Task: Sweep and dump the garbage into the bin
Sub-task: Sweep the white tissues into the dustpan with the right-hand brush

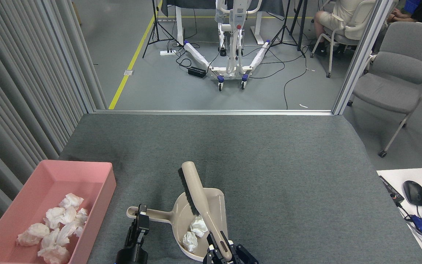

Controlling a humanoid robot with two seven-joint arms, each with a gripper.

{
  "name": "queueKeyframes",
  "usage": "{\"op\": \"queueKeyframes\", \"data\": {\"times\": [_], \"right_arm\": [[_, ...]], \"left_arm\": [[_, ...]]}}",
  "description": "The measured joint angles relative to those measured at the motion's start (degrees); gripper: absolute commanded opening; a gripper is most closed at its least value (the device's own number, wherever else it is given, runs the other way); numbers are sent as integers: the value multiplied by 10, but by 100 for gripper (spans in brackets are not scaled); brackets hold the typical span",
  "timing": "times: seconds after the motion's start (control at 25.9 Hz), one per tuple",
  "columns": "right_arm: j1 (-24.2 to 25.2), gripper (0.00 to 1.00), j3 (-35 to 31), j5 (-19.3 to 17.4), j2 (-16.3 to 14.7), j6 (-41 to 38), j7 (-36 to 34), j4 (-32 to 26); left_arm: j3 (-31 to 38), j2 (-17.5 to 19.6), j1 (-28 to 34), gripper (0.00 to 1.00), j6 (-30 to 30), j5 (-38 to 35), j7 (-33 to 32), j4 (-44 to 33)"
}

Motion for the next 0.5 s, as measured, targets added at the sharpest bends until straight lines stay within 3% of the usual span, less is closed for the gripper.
{"op": "queueKeyframes", "data": {"times": [0.15,0.5], "right_arm": [[0,0,-46,-12,-21,-2,0,-10],[-21,0,-134,-90,-106,-5,-2,18]], "left_arm": [[0,-2,0,10,0,0,0,0],[0,-1,4,9,6,4,-3,-13]]}}
